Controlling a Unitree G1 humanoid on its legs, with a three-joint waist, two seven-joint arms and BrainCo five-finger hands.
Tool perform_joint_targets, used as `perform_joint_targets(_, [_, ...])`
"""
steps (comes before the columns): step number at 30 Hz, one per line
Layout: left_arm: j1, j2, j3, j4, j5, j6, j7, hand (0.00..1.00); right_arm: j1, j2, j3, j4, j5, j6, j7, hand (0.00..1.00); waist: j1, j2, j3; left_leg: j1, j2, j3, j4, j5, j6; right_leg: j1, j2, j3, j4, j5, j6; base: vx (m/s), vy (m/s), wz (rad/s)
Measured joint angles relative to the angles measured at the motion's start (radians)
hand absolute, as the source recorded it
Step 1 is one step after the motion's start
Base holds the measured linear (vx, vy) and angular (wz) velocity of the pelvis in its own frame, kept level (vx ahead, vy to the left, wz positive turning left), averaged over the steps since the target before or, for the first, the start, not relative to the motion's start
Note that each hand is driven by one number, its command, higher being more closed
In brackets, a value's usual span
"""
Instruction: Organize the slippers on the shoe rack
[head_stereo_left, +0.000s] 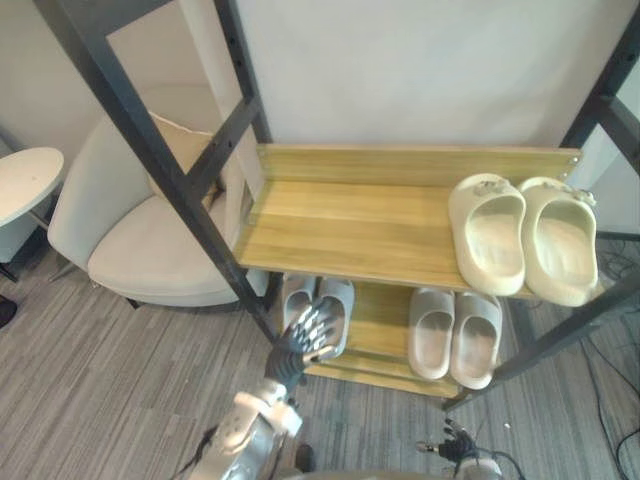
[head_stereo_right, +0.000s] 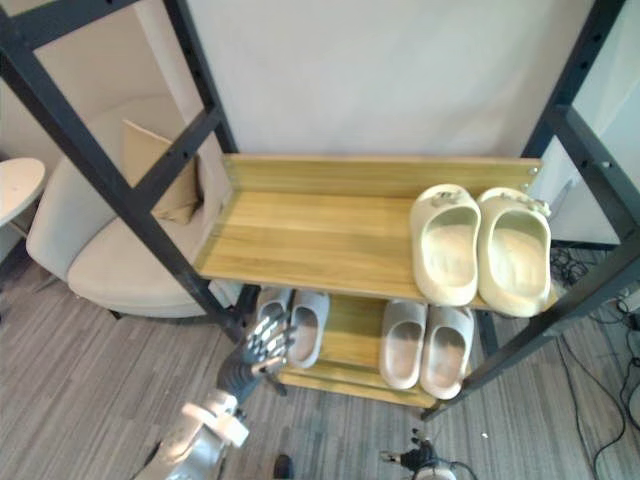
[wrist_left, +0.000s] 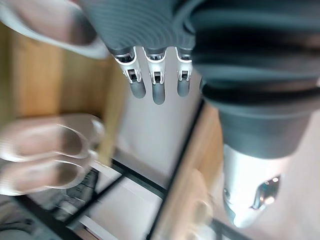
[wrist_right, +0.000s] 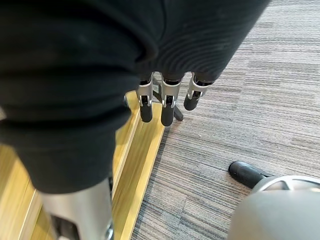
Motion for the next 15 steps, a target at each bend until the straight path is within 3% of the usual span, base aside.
perform_joint_targets(8, [0.008,-0.056,0.12,0.325,0.18,-0.002,0.007,0.0,-0.012,0.036,-0.002,0.0,0.0,-0.001,-0.001,0.0,0.005,-0.026,-0.015,0.0,-0.001,-0.009,0.0,0.0,0.0,0.004,0.0,-0.01,0.001,-0.003,0.002,-0.01,-0.006,0.03])
perform_joint_targets(15, [-0.062,-0.119,0.246,0.65,0.387,-0.003,0.095,0.0,-0.014,0.069,-0.005,-0.001,-0.001,-0.001,-0.006,0.0,0.005,-0.05,-0.023,0.0,-0.002,-0.01,0.0,0.0,0.0,0.004,0.0,-0.011,0.001,-0.006,0.003,0.0,0.0,0.0])
